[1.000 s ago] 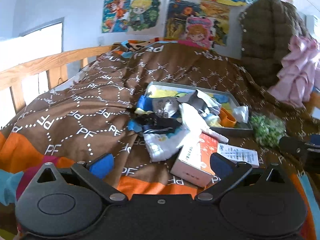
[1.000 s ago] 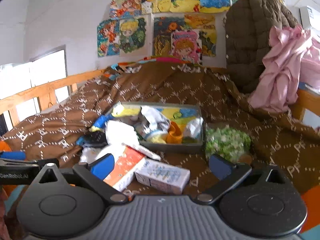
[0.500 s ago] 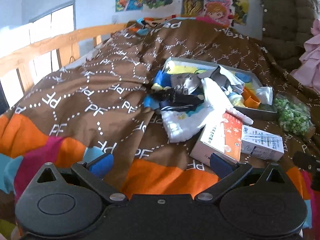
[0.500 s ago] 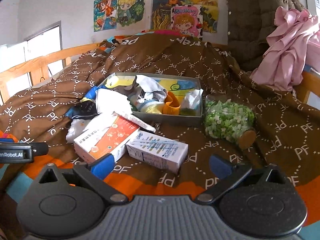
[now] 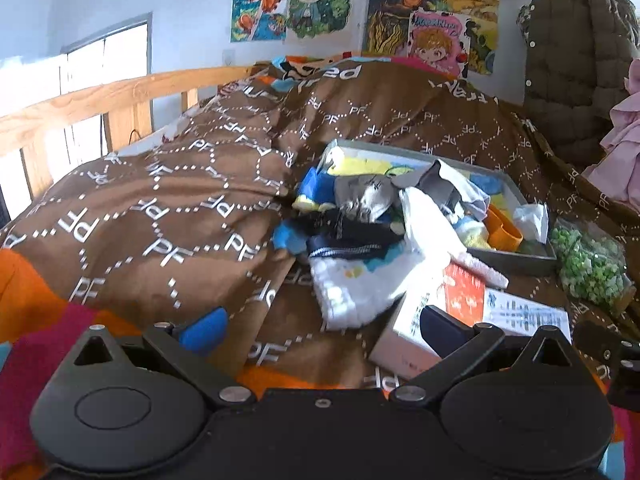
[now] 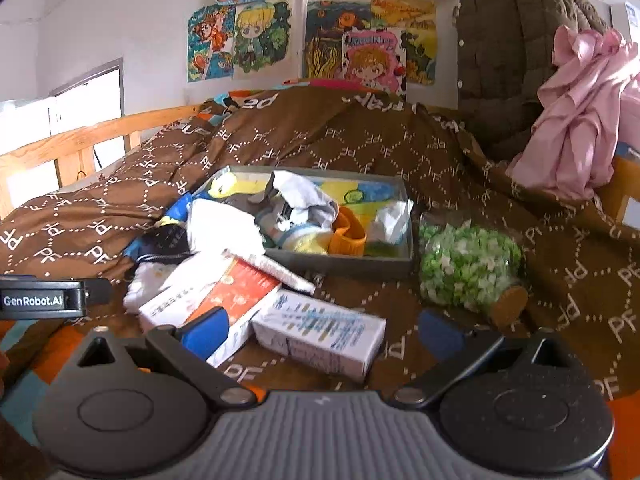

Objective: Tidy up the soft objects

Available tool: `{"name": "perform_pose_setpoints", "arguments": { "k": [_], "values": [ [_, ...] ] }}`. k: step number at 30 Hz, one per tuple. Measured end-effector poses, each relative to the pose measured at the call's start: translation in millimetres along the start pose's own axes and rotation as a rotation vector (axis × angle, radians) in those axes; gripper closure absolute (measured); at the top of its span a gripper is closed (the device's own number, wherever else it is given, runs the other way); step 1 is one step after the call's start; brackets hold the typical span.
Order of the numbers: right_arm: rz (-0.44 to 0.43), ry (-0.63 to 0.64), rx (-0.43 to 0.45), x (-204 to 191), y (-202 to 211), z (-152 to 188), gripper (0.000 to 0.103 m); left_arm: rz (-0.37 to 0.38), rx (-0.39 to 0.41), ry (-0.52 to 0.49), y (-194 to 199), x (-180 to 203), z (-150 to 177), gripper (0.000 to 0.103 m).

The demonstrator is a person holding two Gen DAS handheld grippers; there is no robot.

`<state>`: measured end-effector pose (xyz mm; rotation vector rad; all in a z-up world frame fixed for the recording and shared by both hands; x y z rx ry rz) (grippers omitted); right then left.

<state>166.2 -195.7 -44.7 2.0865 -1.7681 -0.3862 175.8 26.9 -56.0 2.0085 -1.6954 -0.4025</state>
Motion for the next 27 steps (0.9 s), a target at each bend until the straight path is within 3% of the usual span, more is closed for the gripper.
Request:
{"name": "perform_pose_setpoints", "arguments": {
  "k": [6,15,21,27],
  "values": [
    [-0.026,-0.051,0.014,5.3,-18.4,-6.8,0.000,-0.046,0.052,0.045,-13.3,-4.3,-14.4,0.001],
    [-0.004,-0.017,0.052,9.4,-47.4,-21.0,0.000,0.002,0.144,0.103,-41.5,1.8,-39.9,0.001],
    [0.002,0.002,0.078,10.0,-68.5,-33.6,0.000,0.057,0.162,0.121,-61.0,10.7,-48.6,0.001],
    [-0.018,0.014,0.078,11.1,-92.0,-40.3,0.000,0.172,0.136,0.140,-83.0,20.6,-55.8,0.001]
  ]
}}
Point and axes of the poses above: each gripper's, at about its wrist camera, not at the fingertips, and y roughly against the way its jaws point, x to its right, z to its underside, the point moved 8 cm from there along -y, roughly the way its jaws point, and after that the axes turned 2 degrees about y, right-handed, at the moved point
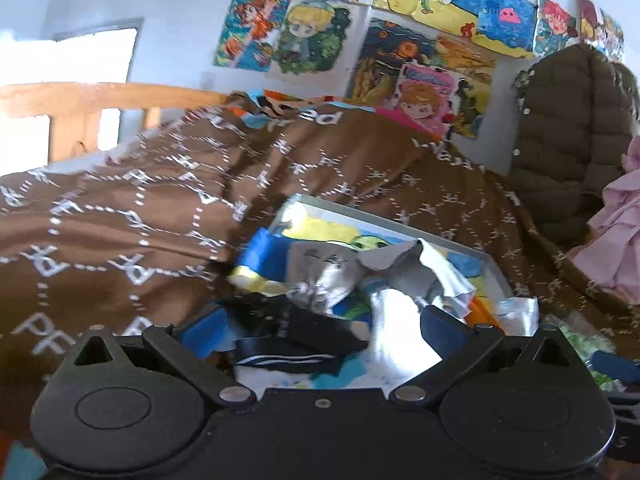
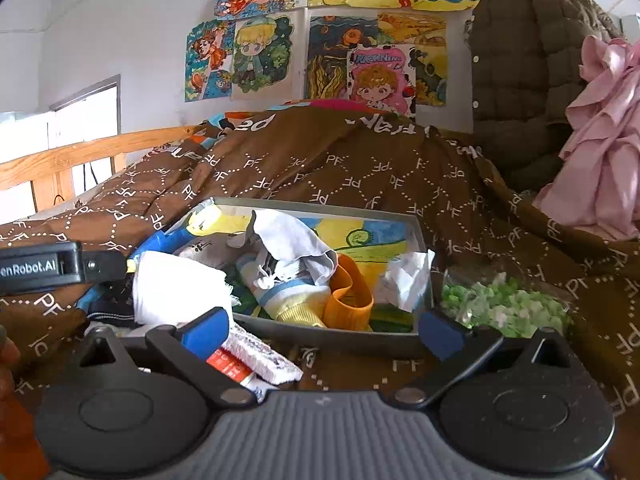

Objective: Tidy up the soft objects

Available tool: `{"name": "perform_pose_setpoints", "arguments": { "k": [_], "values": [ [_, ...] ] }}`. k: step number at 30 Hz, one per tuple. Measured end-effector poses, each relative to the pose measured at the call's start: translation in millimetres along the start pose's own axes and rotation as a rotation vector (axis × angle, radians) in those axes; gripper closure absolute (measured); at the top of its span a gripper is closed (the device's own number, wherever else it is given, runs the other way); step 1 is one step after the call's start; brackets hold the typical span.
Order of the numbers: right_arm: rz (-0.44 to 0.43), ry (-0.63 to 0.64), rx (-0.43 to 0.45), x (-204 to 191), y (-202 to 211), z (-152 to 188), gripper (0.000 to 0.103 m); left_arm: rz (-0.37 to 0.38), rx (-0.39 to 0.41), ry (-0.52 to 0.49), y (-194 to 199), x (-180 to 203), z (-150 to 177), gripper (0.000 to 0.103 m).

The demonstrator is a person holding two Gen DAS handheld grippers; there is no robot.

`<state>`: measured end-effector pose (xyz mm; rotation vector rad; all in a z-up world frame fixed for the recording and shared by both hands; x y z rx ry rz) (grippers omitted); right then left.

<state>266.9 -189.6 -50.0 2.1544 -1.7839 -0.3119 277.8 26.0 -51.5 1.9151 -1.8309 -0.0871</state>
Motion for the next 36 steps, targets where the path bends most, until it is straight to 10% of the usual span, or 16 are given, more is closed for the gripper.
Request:
{"name": "perform_pose_setpoints", "arguments": {
  "k": [19,29,36],
  "values": [
    [-0.111,0.300,-0.087,-18.4,-32.0,9.0,0.001,0.265,-0.133,0.143,-57.8,7.3,5.8,0.001],
    [-0.079,0.417,-0.167,-30.6,-47.7,28.3,0.012,0.340,-0.172,0.179,-56.2,14.1,8.4,0.019],
    [-0.082,0.408,-0.171,-27.9,-60.1,26.8,0.026,0.359,-0.204,0.172,-60.1,18.6,13.8,0.051]
  ]
}}
Point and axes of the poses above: each gripper's, at about its wrist camera, not at the fingertips, and y roughly against the way its jaws point, x to its right, z to its underside, the point moved 8 cm from there along -y, roughly the way its jaws point, and after that the axes turned 2 degrees about y, right-handed, at the moved point
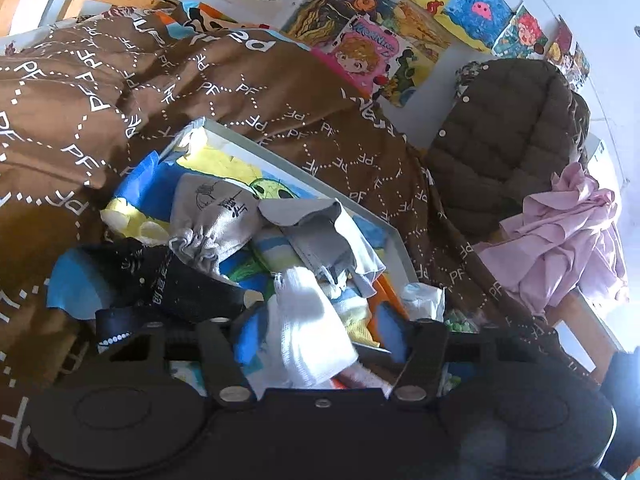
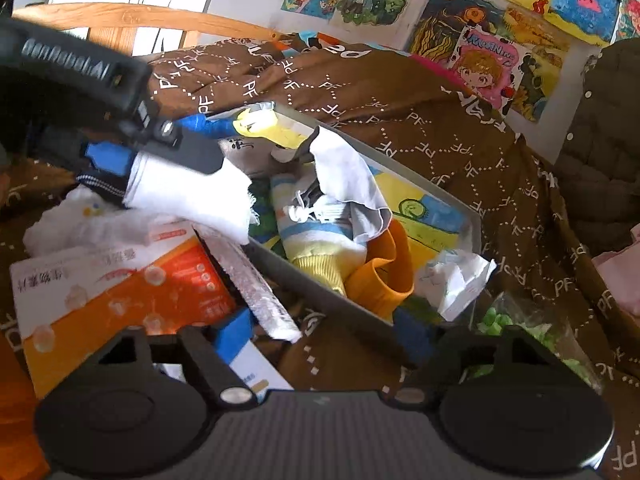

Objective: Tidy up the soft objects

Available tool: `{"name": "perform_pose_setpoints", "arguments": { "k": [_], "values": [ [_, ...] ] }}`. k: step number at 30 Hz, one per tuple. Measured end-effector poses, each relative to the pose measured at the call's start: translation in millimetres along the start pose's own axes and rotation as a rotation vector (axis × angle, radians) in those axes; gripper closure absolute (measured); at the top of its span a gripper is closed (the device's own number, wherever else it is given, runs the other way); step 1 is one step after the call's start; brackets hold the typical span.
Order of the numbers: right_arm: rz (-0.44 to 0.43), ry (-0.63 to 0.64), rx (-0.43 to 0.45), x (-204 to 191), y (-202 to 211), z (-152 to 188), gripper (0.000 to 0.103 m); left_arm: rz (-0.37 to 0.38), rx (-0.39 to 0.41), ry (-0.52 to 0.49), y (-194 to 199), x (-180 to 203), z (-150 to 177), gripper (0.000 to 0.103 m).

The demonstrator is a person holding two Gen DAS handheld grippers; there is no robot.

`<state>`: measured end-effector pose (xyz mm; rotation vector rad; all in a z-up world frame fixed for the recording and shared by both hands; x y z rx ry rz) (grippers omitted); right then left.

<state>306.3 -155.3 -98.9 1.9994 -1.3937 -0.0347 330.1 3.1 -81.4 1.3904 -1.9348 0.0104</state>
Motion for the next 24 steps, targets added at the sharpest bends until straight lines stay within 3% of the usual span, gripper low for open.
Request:
{"name": "perform_pose_setpoints", "arguments": {
  "k": [6,8,12,24],
  "values": [
    [-0.022,0.043,-0.003,-11.0,-8.1,-0.3,0.058,-0.003,-0.009,-0.004,-1.3,-4.3,2.5,0.072],
    [-0.025,0.052,0.002,-14.1,-8.6,-0.4,0.078,-0.002,-0.007,-0.006,-1.0,-4.6,2.5,0.080],
    [-0.035,0.040,0.028,-13.0,-2.2,-4.1,0.080,0.011,0.021,-0.021,3.4,-1.4,-1.2,0.099],
    [0.049,0.023,0.148,7.4,40.9,-31.1,0.085,0.087,0.187,-0.053,41.7,38.6,-33.5,0.099]
  ]
}}
Point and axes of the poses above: each gripper's, at about its wrist camera, not at the fingertips, and y roughly against the way its jaws point, x to its right, z to its underside, the point moved 8 cm from there along -y, roughly the way its jaws point, and after that the axes turned 2 degrees about y, right-handed, at the moved point
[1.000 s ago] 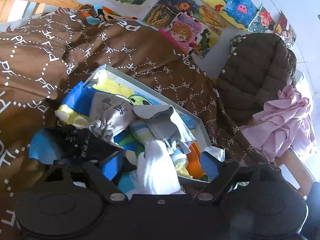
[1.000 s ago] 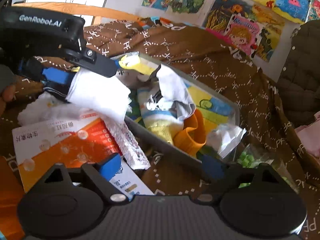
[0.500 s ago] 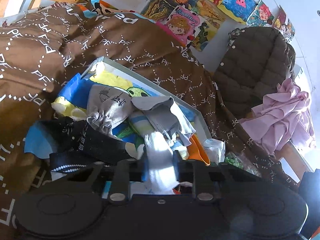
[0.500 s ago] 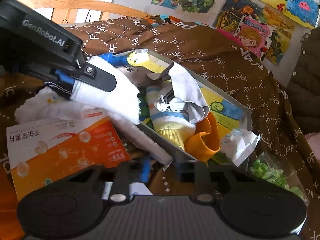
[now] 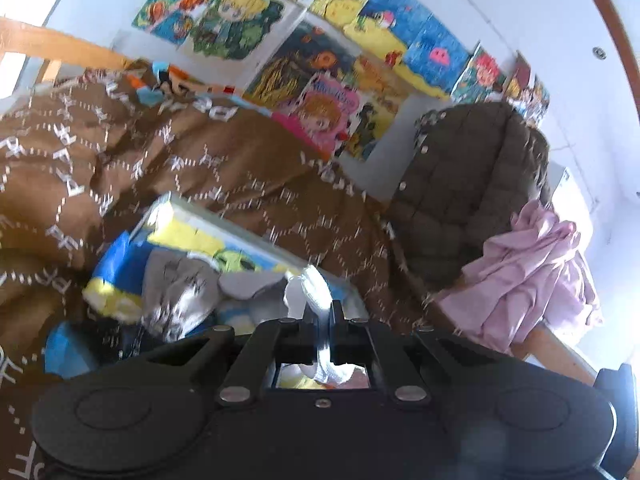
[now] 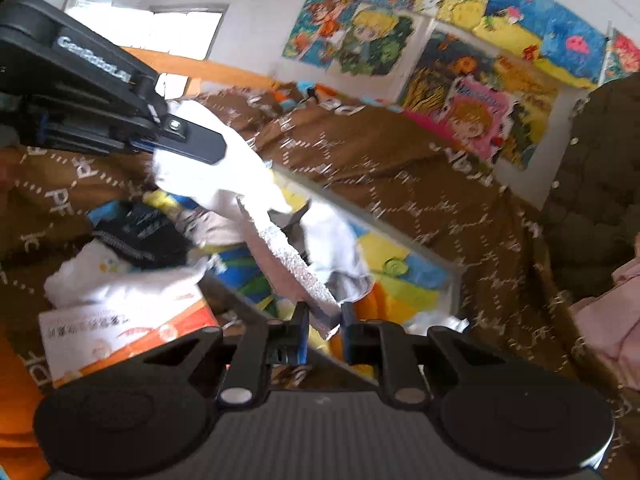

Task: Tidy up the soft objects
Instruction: 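Carry the tissue with the left gripper while the right gripper carries the paper to the tray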

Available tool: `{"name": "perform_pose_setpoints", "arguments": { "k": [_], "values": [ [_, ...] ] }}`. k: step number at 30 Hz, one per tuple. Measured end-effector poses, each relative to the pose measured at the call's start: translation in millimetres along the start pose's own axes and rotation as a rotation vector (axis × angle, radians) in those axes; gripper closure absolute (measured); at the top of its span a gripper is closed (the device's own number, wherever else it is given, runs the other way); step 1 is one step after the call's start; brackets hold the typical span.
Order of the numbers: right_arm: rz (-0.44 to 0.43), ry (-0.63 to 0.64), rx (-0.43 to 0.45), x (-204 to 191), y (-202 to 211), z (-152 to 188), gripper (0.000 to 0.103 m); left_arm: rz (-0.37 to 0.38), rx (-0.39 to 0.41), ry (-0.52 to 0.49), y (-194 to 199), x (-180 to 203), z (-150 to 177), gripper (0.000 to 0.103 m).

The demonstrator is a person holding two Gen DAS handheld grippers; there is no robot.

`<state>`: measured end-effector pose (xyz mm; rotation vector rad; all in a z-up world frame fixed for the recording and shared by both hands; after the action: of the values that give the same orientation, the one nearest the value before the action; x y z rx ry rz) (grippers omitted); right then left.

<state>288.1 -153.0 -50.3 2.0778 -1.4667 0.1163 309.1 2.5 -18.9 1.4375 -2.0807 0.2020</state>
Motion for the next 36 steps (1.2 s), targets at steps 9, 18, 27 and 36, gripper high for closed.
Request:
{"name": "perform_pose_setpoints", "arguments": {
  "k": [9,18,27,36],
  "values": [
    [0.047,-0.292,0.019,68.4,-27.1,0.3,0.087,0.014,0.102,-0.070,-41.6,39.9,-46.6,0.099],
    [-0.012,-0.605,-0.027,128.9,-55.5,34.5,0.087,-0.039,-0.005,-0.042,-154.2,47.1,-26.0,0.099],
    [-0.046,-0.668,-0.048,131.9,-63.6,42.9,0.088,-0.124,-0.135,0.040,-190.0,22.5,15.9,0.098],
    [-0.038,-0.672,-0.023,134.9,-54.8,34.8,0.081,-0.173,-0.187,0.052,-184.0,11.6,20.5,0.078]
  ]
}}
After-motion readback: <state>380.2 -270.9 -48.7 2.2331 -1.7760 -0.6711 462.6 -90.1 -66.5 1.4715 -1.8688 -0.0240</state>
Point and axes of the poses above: each gripper's, at about its wrist camera, not at the fingertips, and y roughly against the way its jaws point, x to its right, z to its underside, the point moved 8 cm from there along -y, roughly the way its jaws point, and after that the axes turned 2 degrees about y, right-handed, at the moved point
